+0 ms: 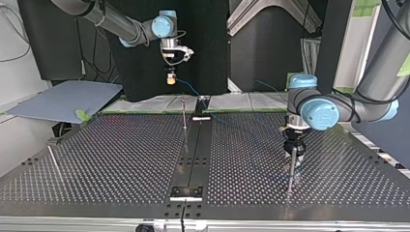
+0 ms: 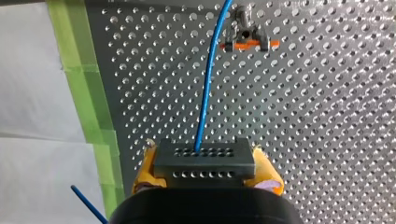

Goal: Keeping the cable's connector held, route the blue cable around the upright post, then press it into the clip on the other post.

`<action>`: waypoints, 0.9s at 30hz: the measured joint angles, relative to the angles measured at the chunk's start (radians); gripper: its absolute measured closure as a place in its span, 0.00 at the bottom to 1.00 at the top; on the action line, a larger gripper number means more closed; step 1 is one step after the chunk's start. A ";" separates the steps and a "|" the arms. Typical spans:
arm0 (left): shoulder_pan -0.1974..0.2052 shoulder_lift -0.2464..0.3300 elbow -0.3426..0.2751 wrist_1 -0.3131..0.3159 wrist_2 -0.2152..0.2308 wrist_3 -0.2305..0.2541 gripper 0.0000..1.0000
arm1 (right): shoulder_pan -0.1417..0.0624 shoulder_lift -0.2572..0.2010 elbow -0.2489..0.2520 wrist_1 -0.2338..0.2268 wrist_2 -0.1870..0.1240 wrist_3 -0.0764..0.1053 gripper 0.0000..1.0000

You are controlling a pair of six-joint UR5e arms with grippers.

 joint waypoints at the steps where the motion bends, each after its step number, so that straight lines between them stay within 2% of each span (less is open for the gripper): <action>1: 0.000 0.000 0.000 0.000 0.000 0.000 0.07 | -0.001 0.000 0.010 -0.010 0.000 0.001 1.00; 7: -0.005 0.000 0.000 -0.003 -0.001 0.000 0.07 | -0.015 0.001 0.069 -0.069 0.004 0.008 1.00; 13: -0.008 0.000 0.000 -0.010 -0.009 0.000 0.07 | -0.044 0.003 0.133 -0.125 0.001 0.015 1.00; 16: -0.008 0.000 0.000 -0.012 -0.010 0.000 0.07 | -0.060 0.004 0.161 -0.147 -0.009 0.027 1.00; 19: -0.009 0.000 0.000 -0.014 -0.011 0.000 0.07 | -0.077 0.004 0.186 -0.169 -0.028 0.046 1.00; 23: -0.010 0.000 0.000 -0.016 -0.011 0.000 0.07 | -0.113 0.005 0.226 -0.195 -0.066 0.069 1.00; 25: -0.011 0.000 0.000 -0.018 -0.011 -0.001 0.07 | -0.132 0.005 0.242 -0.203 -0.085 0.071 1.00; 27: -0.012 0.000 0.000 -0.019 -0.012 -0.003 0.04 | -0.152 0.005 0.252 -0.212 -0.106 0.063 1.00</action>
